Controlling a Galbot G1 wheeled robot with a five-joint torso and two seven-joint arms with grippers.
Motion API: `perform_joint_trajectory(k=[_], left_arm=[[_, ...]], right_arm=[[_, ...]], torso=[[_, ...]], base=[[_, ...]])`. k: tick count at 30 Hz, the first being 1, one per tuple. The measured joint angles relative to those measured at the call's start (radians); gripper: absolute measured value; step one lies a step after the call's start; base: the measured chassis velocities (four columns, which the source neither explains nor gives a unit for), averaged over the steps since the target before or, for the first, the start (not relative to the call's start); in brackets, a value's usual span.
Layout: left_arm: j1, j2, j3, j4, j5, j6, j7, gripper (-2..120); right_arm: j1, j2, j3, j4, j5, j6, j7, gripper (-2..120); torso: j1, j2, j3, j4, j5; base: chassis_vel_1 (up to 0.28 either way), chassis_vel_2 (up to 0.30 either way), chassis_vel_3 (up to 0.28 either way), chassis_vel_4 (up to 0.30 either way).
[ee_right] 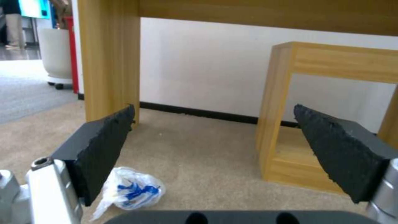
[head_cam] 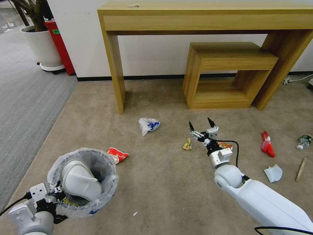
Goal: Pick up the trash bin and place the garbage on the floor into it.
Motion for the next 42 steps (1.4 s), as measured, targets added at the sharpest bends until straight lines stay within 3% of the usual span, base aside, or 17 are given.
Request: perform_joint_trajectory(k=[42], left_arm=[[0.0,-0.011,-0.005,0.0,0.004,-0.004,0.005,0]], right_arm=[[-0.019,0.003,0.006,-0.012,-0.012,0.04,-0.012,99]], torso=[[0.0,0.0,0.0,0.0001,0.0001]], base=[[0.023,0.022,0.024,0.021]])
